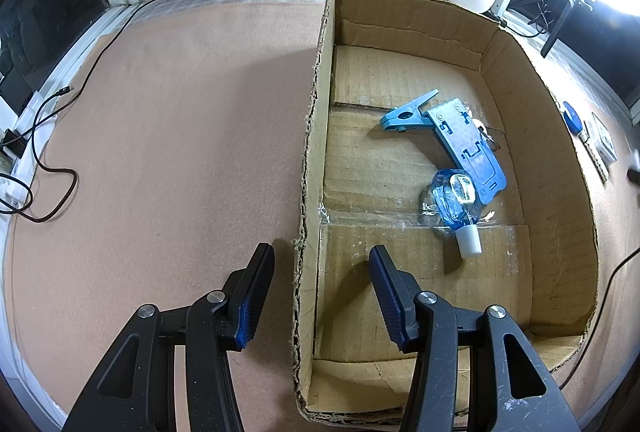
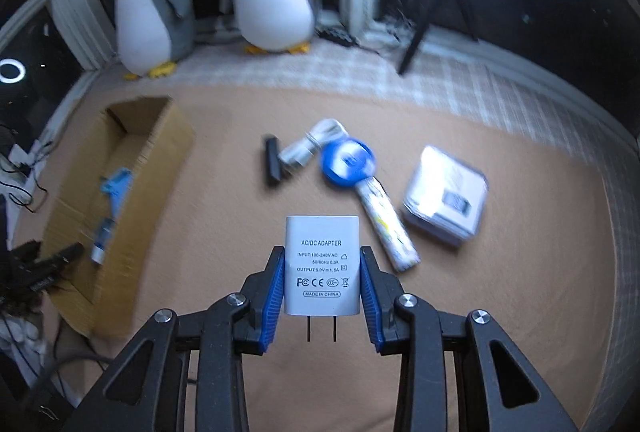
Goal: Organize rigid objects
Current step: 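Carry the white adapter into the box and release it with the right gripper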
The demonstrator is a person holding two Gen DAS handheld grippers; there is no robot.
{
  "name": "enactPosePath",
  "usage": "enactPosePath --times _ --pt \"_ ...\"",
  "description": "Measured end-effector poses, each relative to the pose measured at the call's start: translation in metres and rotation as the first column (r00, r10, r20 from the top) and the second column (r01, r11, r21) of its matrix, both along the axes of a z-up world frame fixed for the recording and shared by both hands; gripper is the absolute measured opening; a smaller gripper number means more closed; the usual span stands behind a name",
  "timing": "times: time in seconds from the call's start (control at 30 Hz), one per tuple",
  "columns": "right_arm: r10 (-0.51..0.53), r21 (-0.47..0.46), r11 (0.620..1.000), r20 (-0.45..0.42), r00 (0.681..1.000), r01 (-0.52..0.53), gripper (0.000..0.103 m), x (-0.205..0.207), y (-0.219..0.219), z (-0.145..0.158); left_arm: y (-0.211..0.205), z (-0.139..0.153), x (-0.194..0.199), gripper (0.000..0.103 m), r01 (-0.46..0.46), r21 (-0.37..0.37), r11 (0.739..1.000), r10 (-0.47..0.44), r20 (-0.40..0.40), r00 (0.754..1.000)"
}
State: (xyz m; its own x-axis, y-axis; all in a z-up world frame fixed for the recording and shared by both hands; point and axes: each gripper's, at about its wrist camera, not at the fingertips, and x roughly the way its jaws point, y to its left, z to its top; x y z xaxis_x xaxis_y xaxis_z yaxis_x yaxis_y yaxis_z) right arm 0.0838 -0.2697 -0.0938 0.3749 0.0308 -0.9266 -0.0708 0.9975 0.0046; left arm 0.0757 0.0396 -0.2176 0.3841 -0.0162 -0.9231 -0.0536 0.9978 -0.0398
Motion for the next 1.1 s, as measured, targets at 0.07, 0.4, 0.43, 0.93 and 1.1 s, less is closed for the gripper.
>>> enactPosePath --times 0.07,0.4,0.43,0.93,1.1 --pt "0.032 0.024 0.999 0.026 0.999 -0.033 0.032 0.008 0.021 0.007 0.0 0.0 0.0 0.054 0.0 -0.002 1.0 0.0 0.0 1.0" --pt "0.294 0.126 0.947 0.017 0.956 -0.294 0.032 0.026 0.144 0.005 0.0 0.001 0.0 0.054 -0.002 -0.004 1.0 0.002 0.0 1.0" --pt "0.326 0.127 0.937 0.007 0.945 -0.324 0.032 0.024 0.156 0.001 0.0 0.001 0.0 0.054 -0.002 -0.005 1.0 0.002 0.0 1.0" --pt "0.486 0.145 0.872 -0.13 0.864 -0.468 0.032 -0.018 0.216 -0.048 0.001 0.001 0.001 0.054 -0.003 -0.01 1.0 0.003 0.002 1.0" --pt "0.499 0.14 0.865 -0.142 0.855 -0.482 0.032 -0.024 0.221 -0.054 0.001 0.001 0.001 0.054 -0.003 -0.01 1.0 0.003 0.002 1.0"
